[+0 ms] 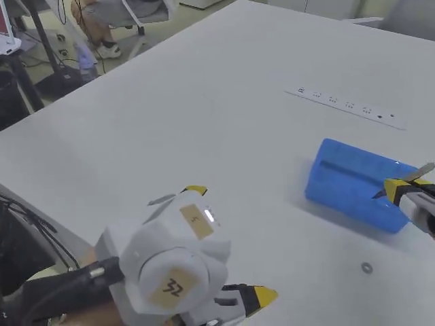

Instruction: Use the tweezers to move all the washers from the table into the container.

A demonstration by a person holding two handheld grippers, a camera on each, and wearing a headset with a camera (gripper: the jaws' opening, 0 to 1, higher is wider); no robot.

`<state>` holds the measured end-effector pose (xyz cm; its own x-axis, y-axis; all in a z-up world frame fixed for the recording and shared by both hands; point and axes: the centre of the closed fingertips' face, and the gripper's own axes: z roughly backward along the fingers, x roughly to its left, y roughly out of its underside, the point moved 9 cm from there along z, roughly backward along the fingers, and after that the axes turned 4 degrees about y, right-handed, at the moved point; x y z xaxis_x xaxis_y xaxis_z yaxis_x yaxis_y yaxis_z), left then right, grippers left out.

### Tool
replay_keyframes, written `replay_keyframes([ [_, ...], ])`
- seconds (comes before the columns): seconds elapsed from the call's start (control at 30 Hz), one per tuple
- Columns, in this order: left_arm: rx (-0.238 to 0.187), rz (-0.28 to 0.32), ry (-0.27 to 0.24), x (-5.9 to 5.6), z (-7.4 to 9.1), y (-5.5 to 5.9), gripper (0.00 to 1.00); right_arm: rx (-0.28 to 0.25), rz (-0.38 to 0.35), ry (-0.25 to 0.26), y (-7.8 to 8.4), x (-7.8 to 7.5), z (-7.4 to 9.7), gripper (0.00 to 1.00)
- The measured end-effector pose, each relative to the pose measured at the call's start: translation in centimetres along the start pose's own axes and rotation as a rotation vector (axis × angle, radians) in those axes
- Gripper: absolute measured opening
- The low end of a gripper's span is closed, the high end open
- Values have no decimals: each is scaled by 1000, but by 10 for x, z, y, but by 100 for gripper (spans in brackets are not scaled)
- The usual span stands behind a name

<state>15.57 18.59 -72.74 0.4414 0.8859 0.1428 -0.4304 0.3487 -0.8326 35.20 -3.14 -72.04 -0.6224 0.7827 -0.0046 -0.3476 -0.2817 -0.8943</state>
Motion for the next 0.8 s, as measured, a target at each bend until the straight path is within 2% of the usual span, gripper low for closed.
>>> replay_keyframes([
  [0.1, 0, 3, -1, 0, 0, 0, 94, -9, 12, 5, 5, 7, 16, 3],
  [0.2, -1, 5, -2, 1, 0, 0, 94, -6, -15, 7, 12, 9, 29, 3],
  [0.3, 0, 0, 0, 0, 0, 0, 94, 24, -37, -2, 23, 11, 35, 3],
  [0.4, 1, 0, 0, 0, 0, 0, 94, 56, -57, -8, 37, 13, 38, 3],
  [0.6, 4, -1, 1, 0, 0, 0, 93, 118, -45, -28, 59, 22, 40, 3],
  [0.8, 6, -2, 2, 0, 0, 0, 93, 152, -11, -36, 69, 27, 36, 3],
])
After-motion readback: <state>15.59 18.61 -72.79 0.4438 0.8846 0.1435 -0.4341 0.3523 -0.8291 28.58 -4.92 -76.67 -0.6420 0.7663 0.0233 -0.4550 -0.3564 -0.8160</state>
